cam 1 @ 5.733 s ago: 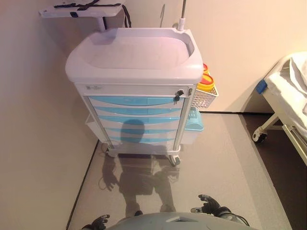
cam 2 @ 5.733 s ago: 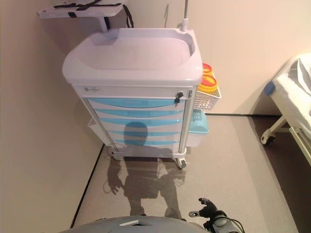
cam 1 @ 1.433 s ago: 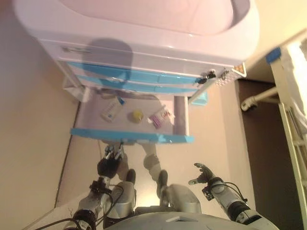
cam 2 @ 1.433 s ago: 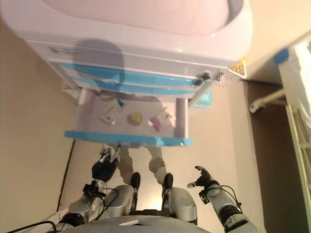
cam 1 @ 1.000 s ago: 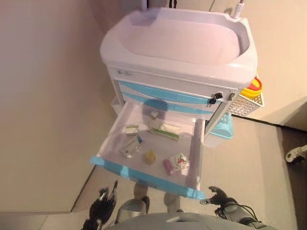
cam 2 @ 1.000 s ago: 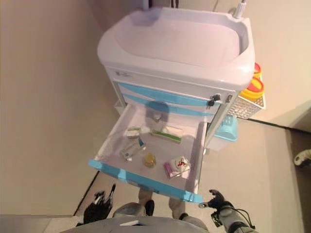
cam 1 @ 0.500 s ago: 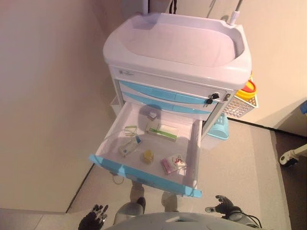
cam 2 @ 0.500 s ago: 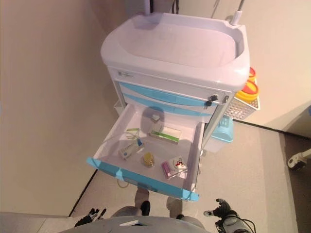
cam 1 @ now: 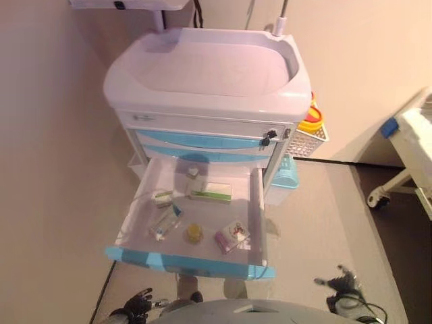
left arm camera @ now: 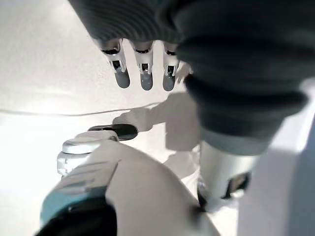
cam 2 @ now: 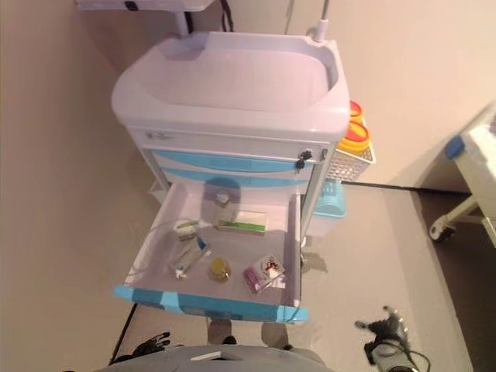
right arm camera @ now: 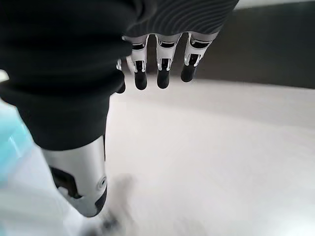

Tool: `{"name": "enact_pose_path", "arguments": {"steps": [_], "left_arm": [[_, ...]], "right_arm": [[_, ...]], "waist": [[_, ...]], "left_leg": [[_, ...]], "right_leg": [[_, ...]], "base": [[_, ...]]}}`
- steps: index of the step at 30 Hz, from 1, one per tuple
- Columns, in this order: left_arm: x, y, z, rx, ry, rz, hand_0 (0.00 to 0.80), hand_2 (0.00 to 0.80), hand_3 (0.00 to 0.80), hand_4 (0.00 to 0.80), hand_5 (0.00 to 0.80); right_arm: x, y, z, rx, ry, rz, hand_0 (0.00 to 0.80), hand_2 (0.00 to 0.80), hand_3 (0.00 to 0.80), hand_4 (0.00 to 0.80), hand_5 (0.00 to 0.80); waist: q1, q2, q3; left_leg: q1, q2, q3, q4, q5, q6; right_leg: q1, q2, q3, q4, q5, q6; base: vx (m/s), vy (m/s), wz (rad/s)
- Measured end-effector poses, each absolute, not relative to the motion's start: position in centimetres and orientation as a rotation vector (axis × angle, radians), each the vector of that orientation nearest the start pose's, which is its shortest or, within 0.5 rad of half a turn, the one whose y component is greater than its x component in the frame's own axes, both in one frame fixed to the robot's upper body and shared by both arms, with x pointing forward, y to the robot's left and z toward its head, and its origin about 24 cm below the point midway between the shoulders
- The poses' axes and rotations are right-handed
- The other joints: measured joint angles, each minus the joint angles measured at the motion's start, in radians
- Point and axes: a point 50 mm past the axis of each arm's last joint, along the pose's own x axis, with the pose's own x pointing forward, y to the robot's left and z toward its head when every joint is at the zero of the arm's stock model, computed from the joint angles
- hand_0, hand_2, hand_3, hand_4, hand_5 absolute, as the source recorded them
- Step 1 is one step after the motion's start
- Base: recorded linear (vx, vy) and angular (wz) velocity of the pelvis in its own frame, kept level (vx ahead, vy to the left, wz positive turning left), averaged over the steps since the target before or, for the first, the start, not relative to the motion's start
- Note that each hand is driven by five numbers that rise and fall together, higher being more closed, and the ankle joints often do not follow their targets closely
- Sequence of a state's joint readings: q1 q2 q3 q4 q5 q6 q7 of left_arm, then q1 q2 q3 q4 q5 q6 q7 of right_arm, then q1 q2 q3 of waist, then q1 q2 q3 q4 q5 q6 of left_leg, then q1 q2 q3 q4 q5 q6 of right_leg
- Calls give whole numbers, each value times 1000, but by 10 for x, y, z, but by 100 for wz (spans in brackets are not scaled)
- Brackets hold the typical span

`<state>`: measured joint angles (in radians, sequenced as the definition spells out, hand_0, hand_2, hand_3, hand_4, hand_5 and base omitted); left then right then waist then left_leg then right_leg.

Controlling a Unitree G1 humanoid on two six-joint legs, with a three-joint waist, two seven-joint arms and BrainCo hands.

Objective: Open the drawer and pick up the medicine

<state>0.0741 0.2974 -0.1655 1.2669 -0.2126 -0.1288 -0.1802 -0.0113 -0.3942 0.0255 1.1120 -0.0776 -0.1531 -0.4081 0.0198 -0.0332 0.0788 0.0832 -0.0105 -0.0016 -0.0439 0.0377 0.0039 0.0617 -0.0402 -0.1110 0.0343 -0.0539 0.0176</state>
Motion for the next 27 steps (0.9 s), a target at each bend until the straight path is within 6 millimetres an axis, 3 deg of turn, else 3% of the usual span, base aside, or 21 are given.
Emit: {"name": "enact_pose_path", "arguments": {"steps": [2,4,8,13,18,24,27], "left_arm": [[56,252,-160,76,1235,44,0,0,0,0,0],[51,253,-161,56,1255,81,0,0,0,0,0],[45,252,-162,16,1263,120,0,0,0,0,0],[42,249,-163,0,1262,136,0,0,0,0,0],[41,247,-164,1,1261,144,0,0,0,0,0],[48,242,-164,4,1245,128,0,0,0,0,0],[54,241,-164,-1,1225,135,0,0,0,0,0]], "right_arm": [[170,-309,-80,-620,608,-499,0,0,0,0,0],[203,-294,-44,-606,381,-439,0,0,0,0,0],[235,-258,6,-661,95,-141,0,0,0,0,0],[247,-213,57,-748,-162,300,0,0,0,0,0],[247,-164,95,-806,-399,614,0,0,0,0,0],[253,-124,112,-863,-530,819,0,0,0,0,0],[257,-110,107,-921,-530,885,0,0,0,0,0]], "waist": [[-24,-8,6],[-47,-11,10],[-54,-15,14],[-52,-4,23],[-44,0,25],[8,10,28],[43,10,30]], "left_leg": [[6,2,19,-14,5,1],[20,4,29,-35,11,2],[26,4,47,-46,14,2],[26,3,49,-48,14,2],[21,3,30,-47,17,0],[-1,-5,-28,-45,34,-1],[-15,-10,-65,-45,47,-1]], "right_leg": [[4,1,19,-28,19,0],[19,3,24,-58,35,1],[34,4,39,-103,56,5],[47,3,40,-126,70,5],[50,3,20,-126,70,5],[51,-1,-28,-126,69,5],[56,-3,-62,-126,67,8]], "base": [[-39,22,-28],[-32,22,-18],[-6,6,-9],[2,1,-1],[-9,-13,9],[5,-21,26],[18,-31,39]]}}
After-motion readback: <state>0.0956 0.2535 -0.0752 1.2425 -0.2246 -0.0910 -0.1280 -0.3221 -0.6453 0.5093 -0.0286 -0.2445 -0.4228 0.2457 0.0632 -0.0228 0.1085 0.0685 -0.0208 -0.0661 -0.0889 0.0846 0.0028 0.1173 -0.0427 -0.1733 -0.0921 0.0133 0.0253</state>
